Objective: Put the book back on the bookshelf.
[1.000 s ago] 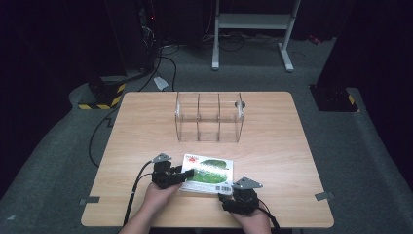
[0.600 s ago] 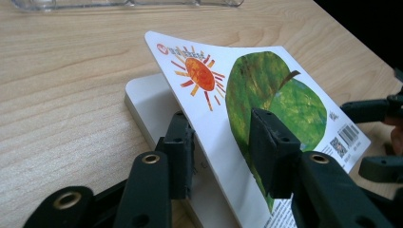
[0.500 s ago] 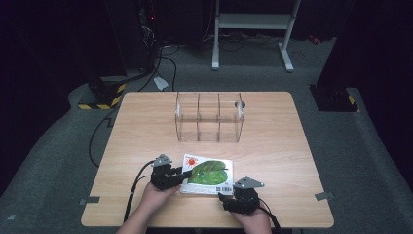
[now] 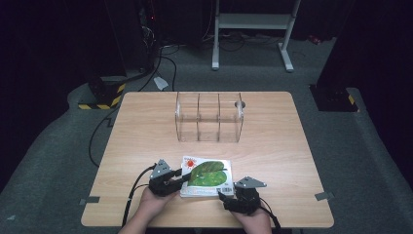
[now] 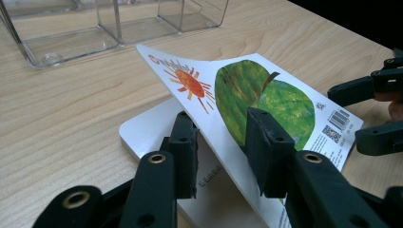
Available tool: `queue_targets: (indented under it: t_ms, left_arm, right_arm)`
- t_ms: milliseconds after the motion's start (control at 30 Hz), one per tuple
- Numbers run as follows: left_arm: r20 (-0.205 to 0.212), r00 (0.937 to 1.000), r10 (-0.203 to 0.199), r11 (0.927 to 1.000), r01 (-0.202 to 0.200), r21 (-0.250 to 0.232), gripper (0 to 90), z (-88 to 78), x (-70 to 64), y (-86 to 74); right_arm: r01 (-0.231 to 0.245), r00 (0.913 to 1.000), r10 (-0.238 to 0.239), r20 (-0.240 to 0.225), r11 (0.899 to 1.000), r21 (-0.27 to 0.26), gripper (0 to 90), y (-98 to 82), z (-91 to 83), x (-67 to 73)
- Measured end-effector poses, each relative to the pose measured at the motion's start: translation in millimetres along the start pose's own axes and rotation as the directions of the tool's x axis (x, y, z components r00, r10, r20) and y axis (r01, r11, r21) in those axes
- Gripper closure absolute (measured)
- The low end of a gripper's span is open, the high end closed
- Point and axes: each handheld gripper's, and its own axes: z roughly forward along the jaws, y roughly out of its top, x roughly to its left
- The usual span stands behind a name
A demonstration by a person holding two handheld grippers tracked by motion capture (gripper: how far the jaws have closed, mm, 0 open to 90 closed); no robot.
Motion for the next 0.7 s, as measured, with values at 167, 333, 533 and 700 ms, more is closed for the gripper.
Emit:
queue_targets:
  t_ms: [167, 333, 533, 700]
  left_arm:
    - [0.0, 1.0, -0.002, 1.0, 0.002, -0.005, 65.0, -0.1, -0.5, -0.2]
    - [-0.009, 0.9998, 0.02, 0.9994, -0.02, -0.027, 65.0, -0.7, -2.2, -1.6]
    - [-0.015, 0.9989, 0.044, 0.998, -0.045, -0.044, 65.0, -2.4, -3.7, -2.6]
    - [-0.019, 0.9972, 0.072, 0.9959, -0.073, -0.054, 65.0, -4.5, -6.0, -2.9]
  right_arm:
    - [-0.002, 0.9999, 0.002, -0.013, 1.0, -0.012, 28.3, -0.5, -1.8, -2.6]
    - [-0.009, 0.9998, 0.009, -0.015, 0.999, -0.036, 28.6, 1.4, -7.0, -6.5]
    - [-0.047, 0.9988, 0.046, -0.019, 0.996, -0.073, 29.0, 5.3, -11.0, -11.4]
    - [-0.059, 0.998, 0.058, -0.024, 0.995, -0.081, 28.9, 7.5, -8.8, -12.4]
